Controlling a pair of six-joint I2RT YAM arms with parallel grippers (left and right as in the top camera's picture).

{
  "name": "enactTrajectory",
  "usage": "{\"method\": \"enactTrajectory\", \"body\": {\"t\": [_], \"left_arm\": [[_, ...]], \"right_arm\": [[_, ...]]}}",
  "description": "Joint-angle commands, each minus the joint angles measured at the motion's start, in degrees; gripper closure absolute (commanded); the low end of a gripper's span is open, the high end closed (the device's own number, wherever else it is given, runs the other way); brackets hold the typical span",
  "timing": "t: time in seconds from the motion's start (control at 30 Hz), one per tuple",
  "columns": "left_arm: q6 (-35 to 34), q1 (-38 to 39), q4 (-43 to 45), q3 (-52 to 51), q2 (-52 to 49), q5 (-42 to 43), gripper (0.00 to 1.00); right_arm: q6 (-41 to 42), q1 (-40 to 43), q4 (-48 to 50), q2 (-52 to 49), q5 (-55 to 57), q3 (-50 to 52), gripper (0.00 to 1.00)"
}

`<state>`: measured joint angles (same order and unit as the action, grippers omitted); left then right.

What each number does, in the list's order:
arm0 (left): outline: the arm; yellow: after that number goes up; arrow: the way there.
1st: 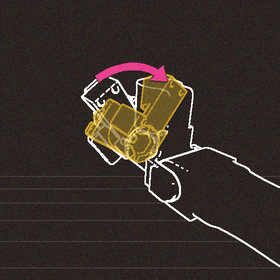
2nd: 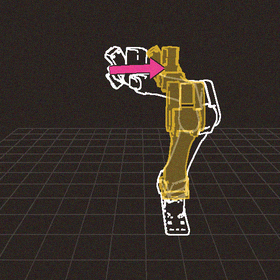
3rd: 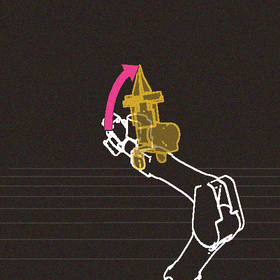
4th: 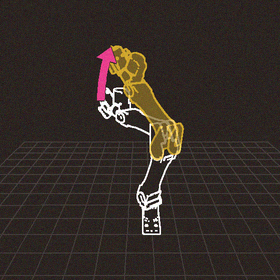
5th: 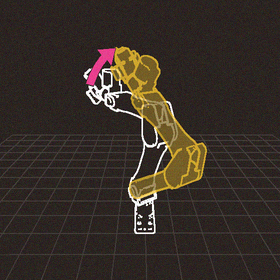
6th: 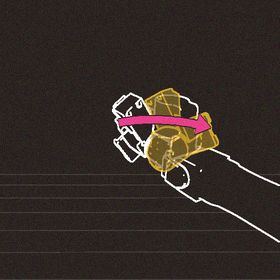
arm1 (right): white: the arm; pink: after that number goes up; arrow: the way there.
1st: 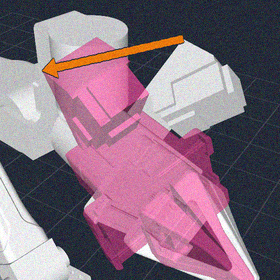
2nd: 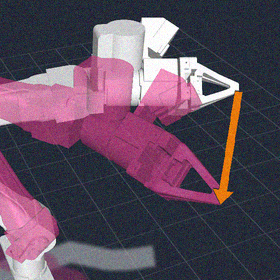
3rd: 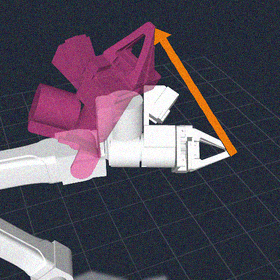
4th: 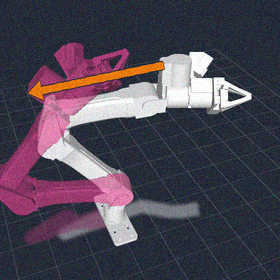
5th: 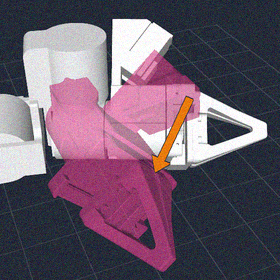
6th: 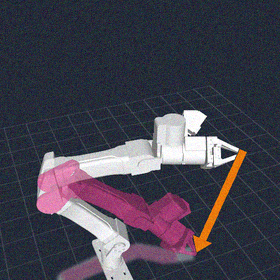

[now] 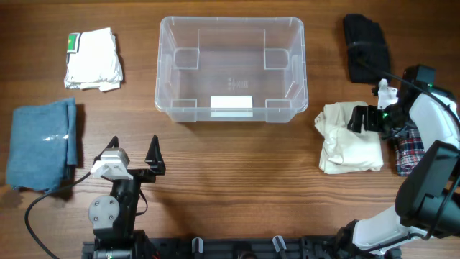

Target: Pack container

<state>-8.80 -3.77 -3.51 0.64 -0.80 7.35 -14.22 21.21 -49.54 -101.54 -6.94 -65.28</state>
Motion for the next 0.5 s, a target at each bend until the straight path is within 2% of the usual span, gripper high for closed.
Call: {"method": "enactTrajectory", "body": {"t": [0.0, 0.2, 0.23, 0.27, 0.3, 0.4, 0.43, 0.47], "left_arm": [[1.1, -0.2, -0.2, -0.3, 0.4, -0.3, 0.0], [1.1, -0.2, -0.2, -0.3, 0.4, -0.3, 0.0], [1.1, -0.2, -0.2, -0.3, 0.4, -0.3, 0.0], [1.1, -0.2, -0.2, -0.3, 0.4, -0.3, 0.0], [1.1, -0.2, -0.2, -0.3, 0.4, -0.3, 0.0], [1.1, -0.2, -0.2, -0.3, 0.4, -0.3, 0.0], [1.1, -0.2, -0.2, -0.3, 0.4, -0.3, 0.0], [1.1, -0.2, -0.2, -0.3, 0.4, -0.3, 0.0]], "right_arm": [[1.5, 0.2, 1.3, -1.2, -0.9, 2.6, 0.0], [2.2, 0.2, 1.8, -1.2, -11.6, 2.7, 0.03], [2.3, 0.2, 2.1, -1.2, -13.3, 2.7, 0.07], [2.3, 0.2, 2.2, -1.2, -15.4, 2.7, 0.2], [2.3, 0.2, 2.1, -1.2, -16.3, 2.7, 0.27], [2.3, 0.2, 1.5, -1.2, -16.3, 2.8, 0.27], [2.4, 0.2, 1.4, -1.2, -16.3, 2.8, 0.32], [2.6, 0.2, 1.4, -1.2, -16.3, 2.8, 0.46]]}}
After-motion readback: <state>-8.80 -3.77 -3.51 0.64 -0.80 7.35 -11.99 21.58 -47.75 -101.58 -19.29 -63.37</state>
